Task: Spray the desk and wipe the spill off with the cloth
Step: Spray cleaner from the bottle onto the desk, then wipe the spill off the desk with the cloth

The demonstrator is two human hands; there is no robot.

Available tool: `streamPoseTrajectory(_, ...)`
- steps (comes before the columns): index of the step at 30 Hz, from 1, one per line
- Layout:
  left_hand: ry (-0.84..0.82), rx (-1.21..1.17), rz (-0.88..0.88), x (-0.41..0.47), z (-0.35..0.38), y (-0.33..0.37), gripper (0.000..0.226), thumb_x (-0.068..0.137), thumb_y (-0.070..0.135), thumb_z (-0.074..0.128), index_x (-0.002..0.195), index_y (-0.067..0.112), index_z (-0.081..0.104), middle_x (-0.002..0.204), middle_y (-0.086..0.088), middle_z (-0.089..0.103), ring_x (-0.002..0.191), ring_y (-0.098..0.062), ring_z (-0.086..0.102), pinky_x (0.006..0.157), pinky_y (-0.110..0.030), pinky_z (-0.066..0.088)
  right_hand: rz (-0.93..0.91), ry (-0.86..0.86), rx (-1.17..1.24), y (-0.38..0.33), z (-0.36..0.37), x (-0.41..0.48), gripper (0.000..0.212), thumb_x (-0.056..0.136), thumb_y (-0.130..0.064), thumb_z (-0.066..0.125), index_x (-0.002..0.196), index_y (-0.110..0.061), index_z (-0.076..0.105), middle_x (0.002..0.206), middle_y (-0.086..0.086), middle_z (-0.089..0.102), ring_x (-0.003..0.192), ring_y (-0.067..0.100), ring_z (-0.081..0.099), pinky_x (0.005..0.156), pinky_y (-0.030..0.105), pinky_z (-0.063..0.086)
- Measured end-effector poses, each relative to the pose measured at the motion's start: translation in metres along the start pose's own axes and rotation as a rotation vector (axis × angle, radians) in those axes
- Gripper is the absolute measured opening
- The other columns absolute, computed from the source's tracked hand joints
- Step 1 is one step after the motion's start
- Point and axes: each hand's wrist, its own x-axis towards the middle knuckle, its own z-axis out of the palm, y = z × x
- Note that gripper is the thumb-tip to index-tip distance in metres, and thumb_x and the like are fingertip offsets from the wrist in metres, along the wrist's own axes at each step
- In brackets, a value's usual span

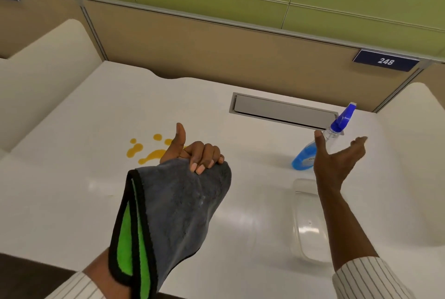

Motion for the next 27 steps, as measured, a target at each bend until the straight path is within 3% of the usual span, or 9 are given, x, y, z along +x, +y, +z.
streamPoseTrajectory(4,0.037,-0.024,0.02,0.0,0.011,0.0,0.079,0.099,0.078,0.049,0.056,0.015,0.07,0.062,-0.001,0.064,0.078,-0.019,0.058,0.1,-0.034,0.047,-0.002,-0.154,0.253,-0.035,-0.023,-0.094,0.087,0.089,-0.057,0.071,0.157,-0.016,0.035,0.153,0.003,0.05,0.14,0.013,0.051,0.116,0.034,0.043)
streamPoseTrajectory(7,0.042,-0.041,0.018,0.001,0.023,-0.001,0.079,0.098,0.078,0.052,0.054,0.015,0.07,0.061,0.0,0.065,0.076,-0.018,0.06,0.099,-0.034,0.048,0.155,-0.453,0.484,-0.063,-0.028,-0.167,0.082,0.081,-0.064,0.073,0.148,-0.021,0.05,0.141,-0.001,0.065,0.131,0.014,0.061,0.113,0.037,0.046)
streamPoseTrajectory(10,0.024,-0.057,0.026,-0.002,0.033,-0.006,0.08,0.1,0.077,0.048,0.058,0.015,0.074,0.064,0.0,0.068,0.078,-0.017,0.063,0.1,-0.034,0.046,0.267,-0.802,0.52,-0.083,-0.024,-0.221,0.087,0.073,-0.078,0.072,0.139,-0.023,0.06,0.135,-0.001,0.07,0.128,0.02,0.065,0.106,0.04,0.051)
streamPoseTrajectory(13,0.02,-0.065,-0.005,-0.008,0.032,-0.007,0.076,0.099,0.077,0.05,0.056,0.019,0.076,0.062,0.004,0.069,0.077,-0.013,0.064,0.098,-0.03,0.051,0.43,-1.074,0.584,-0.095,-0.023,-0.251,0.068,0.059,-0.073,0.086,0.105,-0.023,0.078,0.109,0.0,0.079,0.105,0.018,0.075,0.085,0.03,0.06)
streamPoseTrajectory(15,0.046,-0.039,0.014,-0.015,0.025,-0.002,0.075,0.101,0.075,0.049,0.057,0.021,0.077,0.063,0.006,0.07,0.077,-0.011,0.066,0.097,-0.027,0.053,0.536,-1.175,0.596,-0.097,-0.022,-0.26,0.073,0.054,-0.062,0.094,0.108,-0.015,0.079,0.115,0.011,0.078,0.107,0.03,0.075,0.084,0.035,0.062)
streamPoseTrajectory(17,0.095,-0.011,0.015,-0.024,0.012,0.004,0.072,0.102,0.072,0.051,0.055,0.022,0.075,0.062,0.006,0.069,0.075,-0.011,0.066,0.096,-0.027,0.054,0.61,-1.207,0.608,-0.099,-0.022,-0.264,0.073,0.058,-0.046,0.097,0.113,-0.004,0.075,0.121,0.022,0.074,0.109,0.04,0.073,0.084,0.042,0.062)
streamPoseTrajectory(21,0.374,0.074,-0.086,-0.056,-0.005,0.02,0.066,0.105,0.051,0.053,0.048,0.017,0.063,0.059,-0.003,0.066,0.071,-0.018,0.067,0.087,-0.031,0.056,0.724,-1.147,0.647,-0.105,-0.018,-0.272,0.041,0.074,-0.014,0.081,0.111,0.002,0.076,0.121,0.031,0.071,0.108,0.047,0.072,0.083,0.048,0.063)
streamPoseTrajectory(25,0.639,0.27,-0.075,-0.107,-0.039,0.042,0.049,0.097,0.044,0.072,0.07,0.003,0.071,0.083,-0.016,0.075,0.083,-0.027,0.071,0.085,-0.038,0.058,0.774,-1.037,0.689,-0.109,-0.009,-0.28,0.061,0.063,-0.026,0.097,0.115,-0.002,0.076,0.119,0.031,0.072,0.114,0.048,0.069,0.09,0.053,0.061)
streamPoseTrajectory(27,0.757,0.528,-0.072,-0.133,-0.067,0.057,0.044,0.098,0.04,0.073,0.082,-0.001,0.078,0.089,-0.012,0.081,0.089,-0.024,0.075,0.093,-0.039,0.056,0.734,-0.954,0.604,-0.109,-0.005,-0.282,0.035,0.085,-0.023,0.08,0.113,-0.002,0.076,0.118,0.03,0.073,0.113,0.047,0.07,0.092,0.053,0.06)
